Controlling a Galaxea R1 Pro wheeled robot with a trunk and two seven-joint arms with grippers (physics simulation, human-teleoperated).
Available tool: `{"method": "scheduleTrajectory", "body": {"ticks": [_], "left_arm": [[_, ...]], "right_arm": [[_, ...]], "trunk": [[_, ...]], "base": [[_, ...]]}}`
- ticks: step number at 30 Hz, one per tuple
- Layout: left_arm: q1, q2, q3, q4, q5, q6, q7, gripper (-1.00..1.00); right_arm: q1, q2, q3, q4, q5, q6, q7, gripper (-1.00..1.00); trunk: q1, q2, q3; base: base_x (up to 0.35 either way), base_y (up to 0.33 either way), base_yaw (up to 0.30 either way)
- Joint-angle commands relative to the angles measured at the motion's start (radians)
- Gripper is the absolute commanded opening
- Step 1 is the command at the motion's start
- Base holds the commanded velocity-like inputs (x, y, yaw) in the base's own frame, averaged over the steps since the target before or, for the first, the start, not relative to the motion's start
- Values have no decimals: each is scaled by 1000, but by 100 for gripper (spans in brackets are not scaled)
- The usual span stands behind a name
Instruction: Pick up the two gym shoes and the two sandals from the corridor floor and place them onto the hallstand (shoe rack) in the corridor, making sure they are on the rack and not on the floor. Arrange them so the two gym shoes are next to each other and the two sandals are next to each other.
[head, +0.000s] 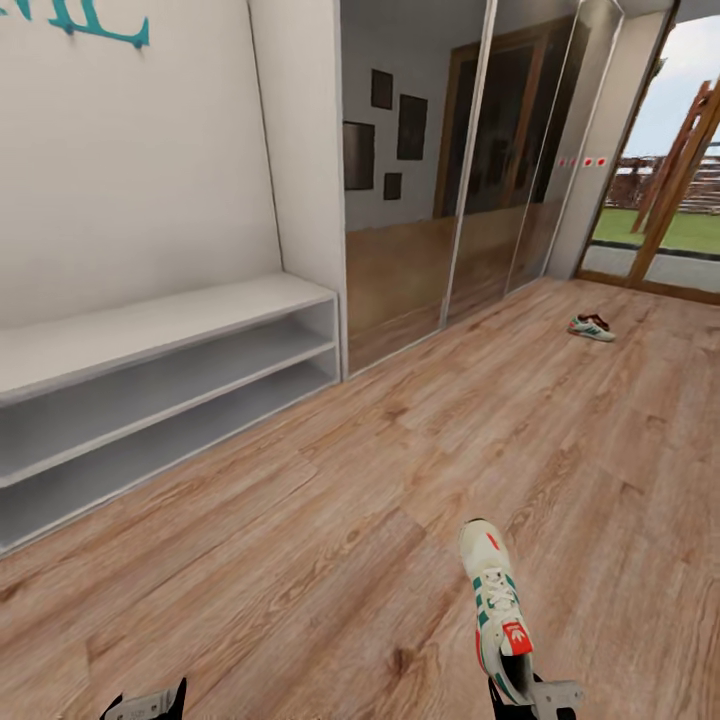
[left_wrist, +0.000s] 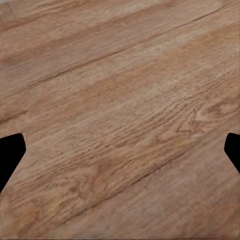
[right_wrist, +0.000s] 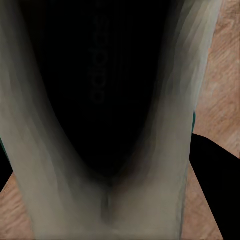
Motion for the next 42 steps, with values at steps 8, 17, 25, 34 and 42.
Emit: {"method": "scheduleTrajectory", "body": {"ticks": [8,17,25,34,42], "left_arm": [[0,-1,4,0,-1,-2,-8,100],[0,-1,4,1,-1,0,-8,100],[0,-1,4,1,-1,0,-8,100],[0,-1,5,1,1,-2,-9,100],[0,-1,7,3,1,-2,-9,100]], "right_arm": [[0,0,1,1,4,-3,-1,-100],[0,0,1,2,5,-3,-1,-100],[0,0,2,2,5,-3,-1,-100],[0,0,2,2,6,-3,-1,-100],[0,0,2,2,6,-3,0,-100]], "trunk": [[0,0,-8],[0,0,-16],[0,0,-24],[0,0,-33],[0,0,-41]], "base": [[0,-12,257],[0,0,239],[0,0,234],[32,43,231],[150,237,231]]}}
